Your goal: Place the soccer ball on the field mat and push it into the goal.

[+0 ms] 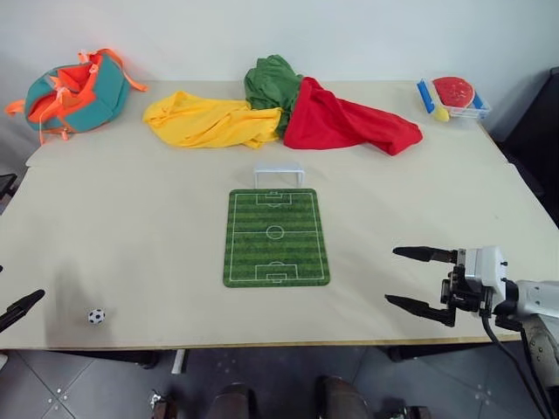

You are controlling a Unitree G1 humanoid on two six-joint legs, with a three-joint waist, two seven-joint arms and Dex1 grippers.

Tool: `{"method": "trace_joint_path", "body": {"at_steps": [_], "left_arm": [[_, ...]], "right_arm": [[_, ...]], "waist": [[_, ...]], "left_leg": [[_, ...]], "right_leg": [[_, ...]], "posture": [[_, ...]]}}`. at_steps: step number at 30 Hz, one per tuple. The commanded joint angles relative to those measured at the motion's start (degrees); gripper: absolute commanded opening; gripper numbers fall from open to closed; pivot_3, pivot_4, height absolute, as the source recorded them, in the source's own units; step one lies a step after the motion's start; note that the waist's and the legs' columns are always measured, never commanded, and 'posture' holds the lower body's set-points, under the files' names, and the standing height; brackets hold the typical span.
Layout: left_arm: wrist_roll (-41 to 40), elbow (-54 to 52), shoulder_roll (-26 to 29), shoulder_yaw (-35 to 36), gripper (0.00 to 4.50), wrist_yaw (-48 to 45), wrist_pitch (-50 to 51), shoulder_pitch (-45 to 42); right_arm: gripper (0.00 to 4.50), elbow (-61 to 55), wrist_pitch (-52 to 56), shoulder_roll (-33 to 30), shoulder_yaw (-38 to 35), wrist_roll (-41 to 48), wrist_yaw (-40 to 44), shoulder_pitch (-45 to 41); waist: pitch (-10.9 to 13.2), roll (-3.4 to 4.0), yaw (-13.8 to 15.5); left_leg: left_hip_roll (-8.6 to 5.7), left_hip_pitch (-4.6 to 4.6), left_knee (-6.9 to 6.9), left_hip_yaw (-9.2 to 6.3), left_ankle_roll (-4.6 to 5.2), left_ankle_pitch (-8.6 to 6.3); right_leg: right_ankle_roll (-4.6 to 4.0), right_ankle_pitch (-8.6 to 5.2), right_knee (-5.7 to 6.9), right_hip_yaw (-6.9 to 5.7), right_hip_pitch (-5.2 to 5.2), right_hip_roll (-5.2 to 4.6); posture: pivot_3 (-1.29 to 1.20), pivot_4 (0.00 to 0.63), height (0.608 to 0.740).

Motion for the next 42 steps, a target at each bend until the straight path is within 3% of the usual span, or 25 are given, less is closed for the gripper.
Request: {"method": "trace_joint_path", "body": {"at_steps": [1,7,10,12,16,23,28,35,42], "left_arm": [[-0.21,-0.74,0.78,1.03,4.47,2.02,-1.33,0.58],[-5.57,-2.91,-0.34,3.24,4.47,-4.69,1.08,1.32],[-7.93,-3.78,0.84,2.93,4.47,-10.96,10.0,4.42],[-5.31,-2.03,1.29,2.31,4.47,-9.32,4.5,4.79],[-4.77,3.5,4.02,2.35,4.47,-11.15,6.63,5.65],[-5.55,7.88,5.21,3.6,4.47,-17.48,-0.08,9.07],[-10.13,-4.59,0.09,5.66,4.47,-25.97,0.41,15.61],[-10.99,-20.78,-7.27,3.25,4.47,-20.28,7.0,18.07],[-8.57,-25.11,-11.37,-1.43,4.47,-15.24,11.0,14.79]], "right_arm": [[4.5,0.38,0.08,-0.49,-0.99,0.81,0.78,-0.56],[4.5,-0.95,0.91,3.32,0.37,4.57,1.65,-3.0],[4.5,-4.02,1.83,7.46,2.02,8.95,2.98,-5.03],[4.5,-5.35,2.78,8.66,3.01,11.77,5.74,-5.88],[4.5,-7.31,3.58,10.35,4.8,16.89,12.94,-7.71],[4.5,-4.79,-3.62,12.24,8.66,16.96,18.98,-9.37],[4.5,-1.2,-3.81,9.34,9.5,15.32,18.98,-9.32],[4.5,0.49,-5.13,7.78,9.69,14.92,18.98,-8.02],[4.5,-0.3,-4.12,7.34,8.45,14.76,18.45,-8.33]], "waist": [[-0.01,-0.01,-0.09],[-0.02,-0.03,-0.27],[-0.02,-0.03,-0.76],[-0.02,-0.03,-1.09],[-0.07,-0.16,-1.27],[-0.15,-0.32,-1.41],[-0.15,-0.32,-1.54],[-0.16,-0.34,-1.48],[-0.15,-0.31,-1.47]], "left_leg": [[0.0,0.0,0.0,0.0,0.0,0.0],[0.01,0.03,0.02,0.02,0.0,0.0],[0.04,0.07,0.02,0.11,-0.02,-0.02],[0.04,0.08,0.02,0.14,-0.02,-0.02],[0.04,0.08,0.03,0.12,-0.01,-0.02],[0.06,0.18,0.04,0.24,0.02,-0.09],[0.09,0.36,0.04,0.46,0.04,-0.19],[0.18,0.54,0.04,0.58,0.02,-0.24],[0.18,0.6,0.04,0.59,0.0,-0.25]], "right_leg": [[0.0,0.0,0.0,0.0,0.0,0.0],[-0.01,0.0,0.04,0.0,0.0,0.0],[-0.01,0.0,0.07,-0.01,-0.02,0.01],[-0.02,0.0,0.12,-0.03,-0.04,0.01],[-0.02,0.01,0.13,-0.03,-0.03,0.01],[-0.04,0.01,0.2,-0.07,-0.04,-0.03],[-0.06,0.02,0.26,-0.08,-0.03,-0.08],[-0.12,0.02,0.28,-0.07,0.06,-0.06],[-0.13,0.03,0.27,-0.05,0.09,-0.06]], "posture": [[0.0,0.15,0.74],[0.0,0.15,0.74],[0.0,0.15,0.74],[0.0,0.15,0.74],[0.0,0.15,0.74],[0.0,0.15,0.74],[0.0,0.15,0.74],[0.0,0.15,0.74],[0.0,0.15,0.74]]}}
